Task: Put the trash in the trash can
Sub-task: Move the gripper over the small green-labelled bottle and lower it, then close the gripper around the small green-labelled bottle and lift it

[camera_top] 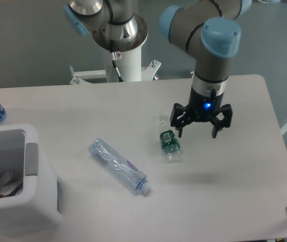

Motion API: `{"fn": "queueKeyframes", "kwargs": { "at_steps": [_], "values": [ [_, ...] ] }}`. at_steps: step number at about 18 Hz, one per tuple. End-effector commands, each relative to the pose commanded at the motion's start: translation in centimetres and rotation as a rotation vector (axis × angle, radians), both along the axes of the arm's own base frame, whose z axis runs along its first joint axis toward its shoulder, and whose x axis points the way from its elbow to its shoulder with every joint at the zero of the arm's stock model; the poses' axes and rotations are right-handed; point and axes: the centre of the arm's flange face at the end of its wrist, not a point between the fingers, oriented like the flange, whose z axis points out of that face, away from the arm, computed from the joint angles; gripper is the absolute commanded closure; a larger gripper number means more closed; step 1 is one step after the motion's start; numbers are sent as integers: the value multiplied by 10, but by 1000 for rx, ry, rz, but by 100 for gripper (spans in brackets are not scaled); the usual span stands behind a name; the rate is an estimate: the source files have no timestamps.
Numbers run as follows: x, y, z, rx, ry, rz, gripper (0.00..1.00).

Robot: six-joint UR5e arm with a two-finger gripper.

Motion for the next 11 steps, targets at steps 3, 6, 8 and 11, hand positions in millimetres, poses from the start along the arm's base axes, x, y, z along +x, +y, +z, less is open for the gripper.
{"fn": "queueKeyframes", "kwargs": {
  "at_steps": [3,6,8,11],
  "values": [
    [8,9,-28,-15,-21,-20,0],
    [0,16,-53,-14,14,-24,0],
    [2,20,-78,-92,21,-32,0],
    [3,26,-100,-130,38,-40,0]
  ]
}}
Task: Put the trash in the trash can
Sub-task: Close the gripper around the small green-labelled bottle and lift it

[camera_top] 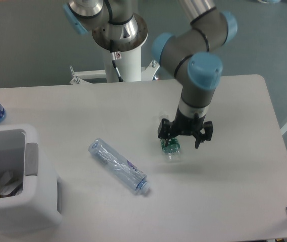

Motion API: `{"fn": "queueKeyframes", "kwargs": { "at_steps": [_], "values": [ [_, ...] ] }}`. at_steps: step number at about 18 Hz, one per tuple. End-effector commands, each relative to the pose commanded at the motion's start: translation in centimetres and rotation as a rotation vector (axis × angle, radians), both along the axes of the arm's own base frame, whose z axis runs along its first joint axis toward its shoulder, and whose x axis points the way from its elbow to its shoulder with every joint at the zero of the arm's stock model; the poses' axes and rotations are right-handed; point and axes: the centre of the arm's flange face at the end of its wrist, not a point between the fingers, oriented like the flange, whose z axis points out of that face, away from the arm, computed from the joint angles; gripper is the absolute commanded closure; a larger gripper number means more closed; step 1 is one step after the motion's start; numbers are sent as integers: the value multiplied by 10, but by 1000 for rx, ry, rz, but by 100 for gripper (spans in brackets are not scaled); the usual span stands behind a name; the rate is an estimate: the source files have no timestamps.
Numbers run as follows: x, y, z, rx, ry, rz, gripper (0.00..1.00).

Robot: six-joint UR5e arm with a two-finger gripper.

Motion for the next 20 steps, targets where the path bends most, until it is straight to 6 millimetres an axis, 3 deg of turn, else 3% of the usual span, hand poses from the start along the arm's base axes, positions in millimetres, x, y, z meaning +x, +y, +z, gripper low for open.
{"fn": "queueKeyframes", "kwargs": {
  "at_steps": [4,20],
  "values": [
    [4,1,-25,-29,-5,-13,0],
    [21,4,-53,-48,-35,-25,0]
  ]
}}
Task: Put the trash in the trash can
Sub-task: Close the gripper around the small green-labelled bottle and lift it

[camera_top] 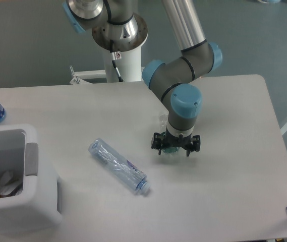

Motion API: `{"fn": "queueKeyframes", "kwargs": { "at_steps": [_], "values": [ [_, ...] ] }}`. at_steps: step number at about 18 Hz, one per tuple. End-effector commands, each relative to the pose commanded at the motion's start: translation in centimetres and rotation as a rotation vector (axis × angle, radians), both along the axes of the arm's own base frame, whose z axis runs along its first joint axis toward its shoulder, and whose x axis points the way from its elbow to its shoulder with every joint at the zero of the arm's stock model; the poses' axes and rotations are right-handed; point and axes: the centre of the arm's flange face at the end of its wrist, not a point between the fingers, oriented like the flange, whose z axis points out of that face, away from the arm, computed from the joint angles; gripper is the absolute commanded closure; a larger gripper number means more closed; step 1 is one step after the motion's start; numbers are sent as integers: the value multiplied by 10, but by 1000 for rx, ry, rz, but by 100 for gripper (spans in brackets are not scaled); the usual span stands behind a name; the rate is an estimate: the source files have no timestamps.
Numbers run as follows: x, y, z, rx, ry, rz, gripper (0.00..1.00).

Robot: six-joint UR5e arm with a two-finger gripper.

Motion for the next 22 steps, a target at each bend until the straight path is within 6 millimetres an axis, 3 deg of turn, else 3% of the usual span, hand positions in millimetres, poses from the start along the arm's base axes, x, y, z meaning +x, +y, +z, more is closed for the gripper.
{"fn": "queueKeyframes", "kwargs": {
  "at_steps": [3,7,11,16,22],
  "values": [
    [1,-1,-2,-3,-4,0,0],
    [2,-1,-1,-3,-4,-2,22],
    [2,-1,-2,-3,-5,-3,24],
    [3,-2,0,-4,-3,-3,36],
    [2,-2,3,0,2,-5,37]
  ]
}}
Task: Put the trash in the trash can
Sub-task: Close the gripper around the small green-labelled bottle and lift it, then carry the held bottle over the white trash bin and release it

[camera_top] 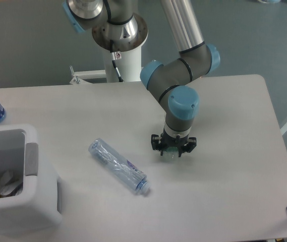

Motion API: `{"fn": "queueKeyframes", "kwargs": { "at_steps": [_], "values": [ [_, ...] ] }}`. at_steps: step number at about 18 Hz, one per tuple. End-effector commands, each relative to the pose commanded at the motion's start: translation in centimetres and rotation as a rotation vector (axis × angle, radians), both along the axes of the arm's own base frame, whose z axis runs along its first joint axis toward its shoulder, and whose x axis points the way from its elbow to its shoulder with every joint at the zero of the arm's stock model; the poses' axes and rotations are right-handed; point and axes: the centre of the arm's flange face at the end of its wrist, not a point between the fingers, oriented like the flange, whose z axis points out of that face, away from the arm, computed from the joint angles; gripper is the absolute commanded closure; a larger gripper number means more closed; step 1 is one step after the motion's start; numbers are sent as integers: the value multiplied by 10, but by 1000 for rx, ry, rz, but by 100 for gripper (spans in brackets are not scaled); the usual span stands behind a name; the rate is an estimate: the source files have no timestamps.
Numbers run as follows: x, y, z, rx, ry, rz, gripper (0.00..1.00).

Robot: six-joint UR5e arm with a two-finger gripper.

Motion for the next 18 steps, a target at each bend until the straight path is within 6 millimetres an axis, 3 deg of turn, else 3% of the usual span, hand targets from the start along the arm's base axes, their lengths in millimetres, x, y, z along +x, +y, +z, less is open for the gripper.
{"fn": "queueKeyframes", "kwargs": {
  "at_steps": [11,13,18],
  "values": [
    [-9,2,14,-9,41,-4,37],
    [-16,5,36,-1,80,-3,37],
    [-30,24,116,165,153,62,37]
  ]
}}
